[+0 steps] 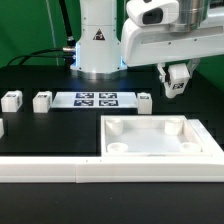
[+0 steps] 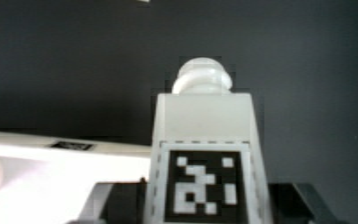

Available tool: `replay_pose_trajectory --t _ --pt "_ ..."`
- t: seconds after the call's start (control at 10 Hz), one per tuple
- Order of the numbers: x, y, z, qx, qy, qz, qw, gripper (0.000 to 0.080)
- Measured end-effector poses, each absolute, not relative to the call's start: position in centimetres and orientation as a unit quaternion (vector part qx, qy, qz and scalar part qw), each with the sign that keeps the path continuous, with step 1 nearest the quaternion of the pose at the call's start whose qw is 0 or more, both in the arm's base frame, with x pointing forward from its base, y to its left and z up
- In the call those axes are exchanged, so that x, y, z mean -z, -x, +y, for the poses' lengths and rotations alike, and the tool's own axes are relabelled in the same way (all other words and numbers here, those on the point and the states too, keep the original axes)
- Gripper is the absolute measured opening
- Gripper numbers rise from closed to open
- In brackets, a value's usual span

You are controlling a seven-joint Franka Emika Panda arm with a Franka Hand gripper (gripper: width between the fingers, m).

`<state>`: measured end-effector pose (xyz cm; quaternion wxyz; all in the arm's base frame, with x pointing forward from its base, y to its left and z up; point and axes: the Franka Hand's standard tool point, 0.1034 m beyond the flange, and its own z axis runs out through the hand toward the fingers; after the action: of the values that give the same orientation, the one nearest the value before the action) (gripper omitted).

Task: Assemble square table

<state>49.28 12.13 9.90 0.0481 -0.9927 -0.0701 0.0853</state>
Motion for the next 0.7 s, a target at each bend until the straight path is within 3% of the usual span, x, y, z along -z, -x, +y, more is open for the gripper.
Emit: replay_pose_trajectory --t 0.3,0.7 --pt "-11.8 -52.7 10.9 -0.009 0.995 -0.082 0.051 0.0290" --pt "-11.5 -53.8 10.1 0.147 0.985 -0.078 0.040 0.0290"
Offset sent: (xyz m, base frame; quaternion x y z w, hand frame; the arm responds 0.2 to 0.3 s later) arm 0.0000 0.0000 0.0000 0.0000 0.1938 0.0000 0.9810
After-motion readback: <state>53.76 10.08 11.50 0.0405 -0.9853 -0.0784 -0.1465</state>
